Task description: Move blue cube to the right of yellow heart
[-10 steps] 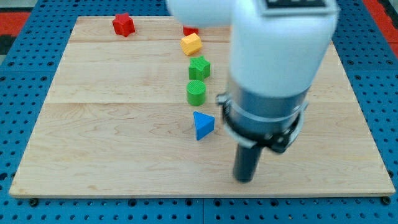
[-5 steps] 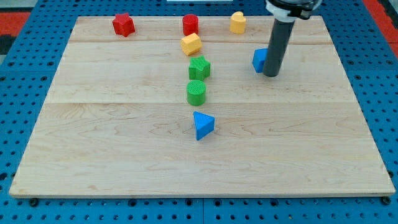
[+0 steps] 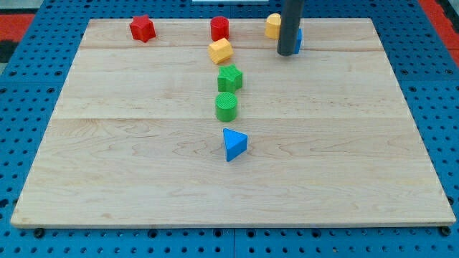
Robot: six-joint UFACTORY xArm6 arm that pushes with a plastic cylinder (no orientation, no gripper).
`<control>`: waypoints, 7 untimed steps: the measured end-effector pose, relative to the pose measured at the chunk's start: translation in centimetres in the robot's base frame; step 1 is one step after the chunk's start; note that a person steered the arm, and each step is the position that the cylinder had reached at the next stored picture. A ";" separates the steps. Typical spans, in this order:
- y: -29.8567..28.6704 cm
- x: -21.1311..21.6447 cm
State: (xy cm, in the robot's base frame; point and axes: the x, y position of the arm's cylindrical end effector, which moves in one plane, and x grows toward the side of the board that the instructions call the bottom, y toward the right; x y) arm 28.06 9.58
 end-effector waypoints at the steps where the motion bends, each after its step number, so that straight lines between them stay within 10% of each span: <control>1: -0.3 -1.3; 7: 2.0 -2.2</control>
